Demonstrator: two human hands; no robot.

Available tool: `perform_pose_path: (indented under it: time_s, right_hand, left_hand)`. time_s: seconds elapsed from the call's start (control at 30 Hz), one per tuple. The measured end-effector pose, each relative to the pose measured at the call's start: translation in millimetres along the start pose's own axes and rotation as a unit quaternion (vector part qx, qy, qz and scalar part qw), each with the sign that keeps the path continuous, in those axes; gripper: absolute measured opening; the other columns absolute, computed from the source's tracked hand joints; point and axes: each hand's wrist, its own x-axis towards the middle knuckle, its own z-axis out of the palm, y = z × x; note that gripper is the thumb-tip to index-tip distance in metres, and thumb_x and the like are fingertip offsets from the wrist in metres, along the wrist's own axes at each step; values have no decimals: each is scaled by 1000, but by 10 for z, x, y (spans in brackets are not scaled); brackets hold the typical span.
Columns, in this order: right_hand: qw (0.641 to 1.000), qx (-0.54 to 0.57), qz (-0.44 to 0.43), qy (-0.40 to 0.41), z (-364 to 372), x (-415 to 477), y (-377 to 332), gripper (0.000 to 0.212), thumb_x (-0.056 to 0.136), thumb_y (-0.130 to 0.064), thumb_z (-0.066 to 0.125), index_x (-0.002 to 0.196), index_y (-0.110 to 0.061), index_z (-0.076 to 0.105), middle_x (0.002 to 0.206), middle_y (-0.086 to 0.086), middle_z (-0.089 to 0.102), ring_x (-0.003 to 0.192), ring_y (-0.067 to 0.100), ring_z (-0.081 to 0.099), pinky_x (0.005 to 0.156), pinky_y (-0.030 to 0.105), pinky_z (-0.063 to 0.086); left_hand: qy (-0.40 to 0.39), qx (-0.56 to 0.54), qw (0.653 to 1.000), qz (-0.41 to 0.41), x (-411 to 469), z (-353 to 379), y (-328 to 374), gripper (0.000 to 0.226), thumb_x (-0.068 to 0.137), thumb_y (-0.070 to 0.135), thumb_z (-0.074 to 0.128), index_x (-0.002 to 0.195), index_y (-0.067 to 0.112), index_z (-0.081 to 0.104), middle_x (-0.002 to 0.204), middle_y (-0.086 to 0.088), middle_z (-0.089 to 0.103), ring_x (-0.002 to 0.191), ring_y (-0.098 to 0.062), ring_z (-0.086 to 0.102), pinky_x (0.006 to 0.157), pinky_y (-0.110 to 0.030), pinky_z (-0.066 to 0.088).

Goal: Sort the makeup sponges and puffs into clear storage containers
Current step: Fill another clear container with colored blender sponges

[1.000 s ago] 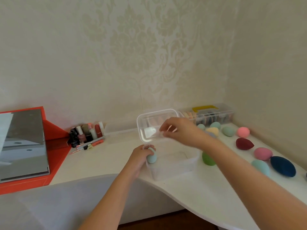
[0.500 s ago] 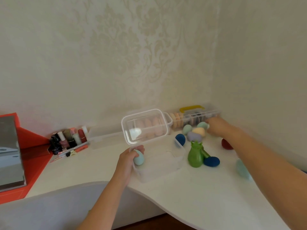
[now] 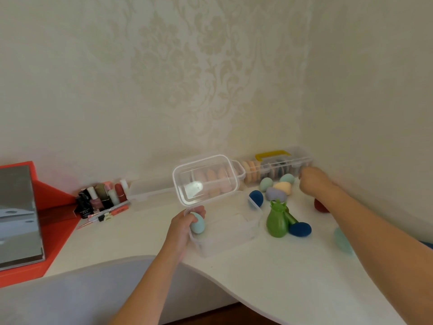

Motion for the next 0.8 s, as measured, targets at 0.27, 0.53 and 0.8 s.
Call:
perform_pose_path:
  time_s: [0.27,0.53,0.8]
  right_hand:
    - [920,298,-252,24,-939,-854,-589,23,74,-10,77,89,-25,67,73,-16,62,53,1,52,53,15,42]
    - [911,148,-369,-112,-415,-1296,-1353,35,76,-19,75,108,-26,64,101,-14,64,77,3,58,65,13,41]
    - [909,139,-337,-200,174,-1285,-1624,27,76,-14,75,100,-20,66,103,-2,62,86,16,54,74,26,47]
  left_hand:
    - [-1,9,1000,-11,-26,11,40,35,83,-8,39,92,9,68,98,-9,67,95,-20,60,83,-29,45]
    - [-32,36,998,-44,-47,-28,138,33,82,-9,45,102,5,65,96,-6,65,94,-21,58,82,-29,44]
    - [-37,66,997,-30,-141,-43,160,31,74,-1,46,89,11,70,91,-10,71,87,-24,63,78,-33,46]
